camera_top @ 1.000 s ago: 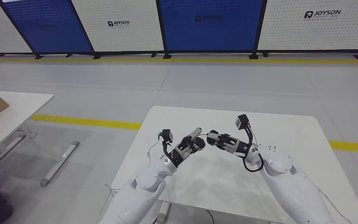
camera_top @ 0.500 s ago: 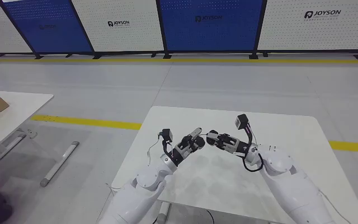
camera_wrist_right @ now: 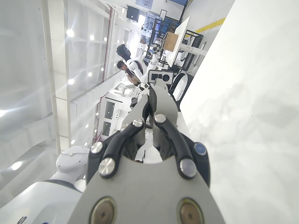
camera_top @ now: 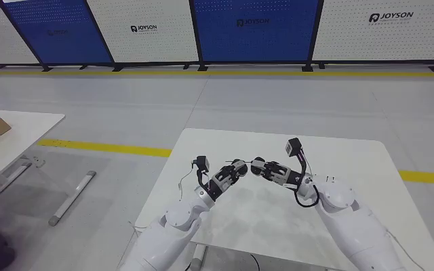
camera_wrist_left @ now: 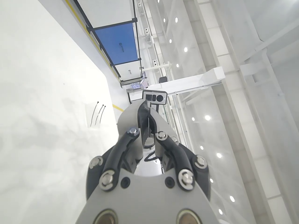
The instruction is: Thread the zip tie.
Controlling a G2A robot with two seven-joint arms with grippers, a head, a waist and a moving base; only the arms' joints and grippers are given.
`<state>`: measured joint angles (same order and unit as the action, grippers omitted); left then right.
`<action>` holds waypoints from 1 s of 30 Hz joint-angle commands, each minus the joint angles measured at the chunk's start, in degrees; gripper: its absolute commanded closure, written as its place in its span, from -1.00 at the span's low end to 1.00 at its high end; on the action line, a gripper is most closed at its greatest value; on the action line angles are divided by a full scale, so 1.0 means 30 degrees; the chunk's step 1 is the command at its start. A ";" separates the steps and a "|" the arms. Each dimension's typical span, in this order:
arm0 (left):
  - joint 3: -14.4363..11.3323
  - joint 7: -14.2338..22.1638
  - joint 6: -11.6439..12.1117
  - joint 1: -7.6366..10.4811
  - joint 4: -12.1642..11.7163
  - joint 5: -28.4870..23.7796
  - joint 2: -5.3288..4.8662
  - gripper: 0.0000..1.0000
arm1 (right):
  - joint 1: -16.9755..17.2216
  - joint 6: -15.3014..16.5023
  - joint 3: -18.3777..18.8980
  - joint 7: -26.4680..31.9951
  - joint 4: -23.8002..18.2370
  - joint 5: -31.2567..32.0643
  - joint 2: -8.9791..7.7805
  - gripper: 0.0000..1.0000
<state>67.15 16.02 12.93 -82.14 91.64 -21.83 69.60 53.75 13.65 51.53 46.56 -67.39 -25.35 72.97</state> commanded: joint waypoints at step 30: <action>0.1507 0.0064 0.0028 -0.1577 0.0574 0.2702 -0.0444 1.00 | 0.2656 -0.3124 0.4335 -0.0119 -0.3172 0.1403 -0.1278 -1.00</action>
<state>71.67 16.31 13.05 -86.62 93.31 -14.42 68.30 60.96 5.11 63.51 46.24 -75.79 -21.35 69.41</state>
